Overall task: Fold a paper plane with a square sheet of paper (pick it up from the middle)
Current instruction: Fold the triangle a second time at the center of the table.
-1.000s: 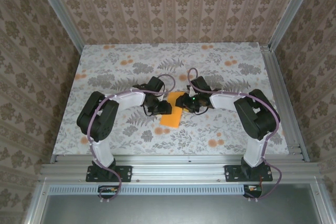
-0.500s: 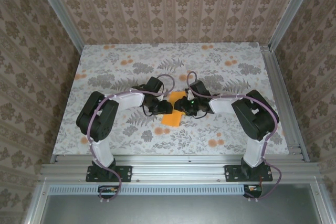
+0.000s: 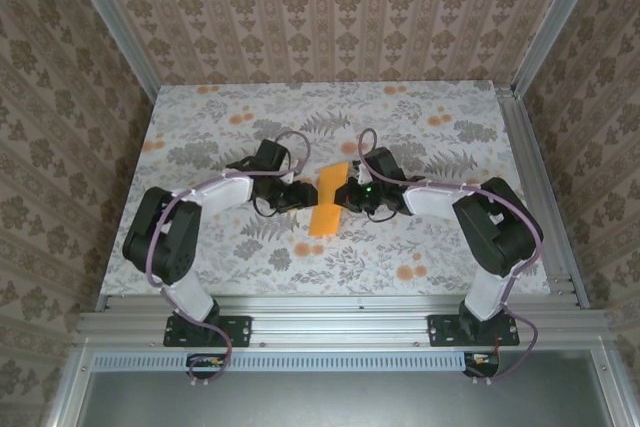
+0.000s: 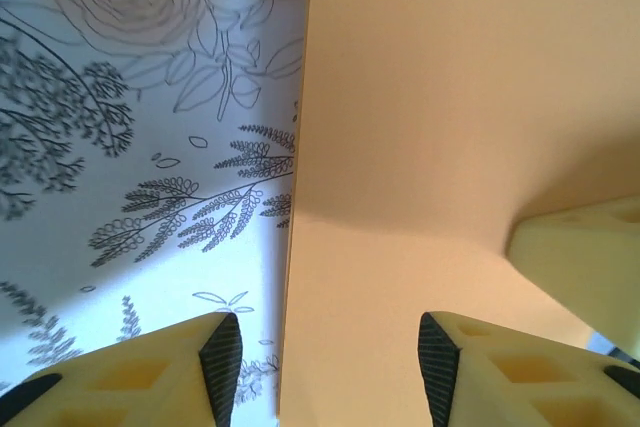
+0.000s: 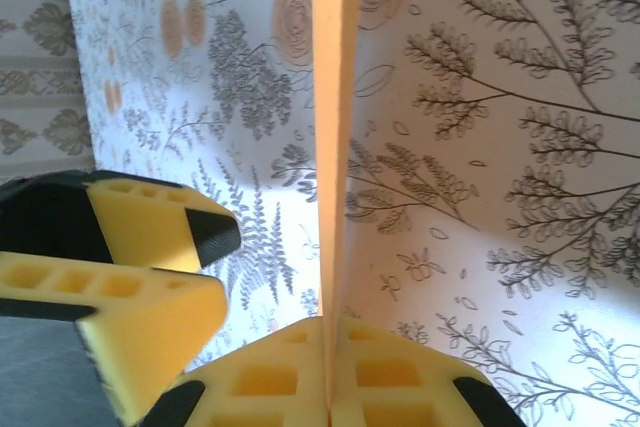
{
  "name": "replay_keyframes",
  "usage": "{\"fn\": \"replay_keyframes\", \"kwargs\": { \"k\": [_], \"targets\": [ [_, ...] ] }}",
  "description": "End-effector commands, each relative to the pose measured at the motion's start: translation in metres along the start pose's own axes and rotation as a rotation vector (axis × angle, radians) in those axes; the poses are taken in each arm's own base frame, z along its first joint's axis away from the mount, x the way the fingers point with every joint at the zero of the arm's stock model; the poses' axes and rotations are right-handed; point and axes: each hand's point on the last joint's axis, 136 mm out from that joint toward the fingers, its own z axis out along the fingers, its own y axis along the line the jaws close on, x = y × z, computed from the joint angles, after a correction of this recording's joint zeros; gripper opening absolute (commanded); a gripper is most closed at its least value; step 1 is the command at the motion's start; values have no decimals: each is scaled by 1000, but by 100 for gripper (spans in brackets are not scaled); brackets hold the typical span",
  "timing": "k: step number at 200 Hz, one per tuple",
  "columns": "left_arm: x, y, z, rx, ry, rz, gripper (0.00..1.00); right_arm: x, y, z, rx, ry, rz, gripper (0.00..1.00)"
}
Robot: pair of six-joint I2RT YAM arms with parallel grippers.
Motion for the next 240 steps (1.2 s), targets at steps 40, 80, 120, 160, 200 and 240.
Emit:
{"fn": "replay_keyframes", "kwargs": {
  "k": [40,80,120,160,200,240],
  "targets": [
    [-11,-18,-45,148,-104,-86,63,-22,60,-26,-231,-21,-17,8],
    [-8,-24,-50,206,-131,-134,65,-33,78,-36,-331,-38,-9,8],
    [-6,-37,-58,295,-147,-179,65,-39,85,-43,-371,-52,-17,8],
    [3,-40,-68,307,-161,-201,66,-40,81,-45,-362,-59,-17,8],
    [9,-44,-62,339,-138,-220,66,-40,82,-47,-368,-61,-20,8],
    [15,-33,-61,258,-122,-199,66,-41,81,-48,-372,-66,-16,8]
  ]
}}
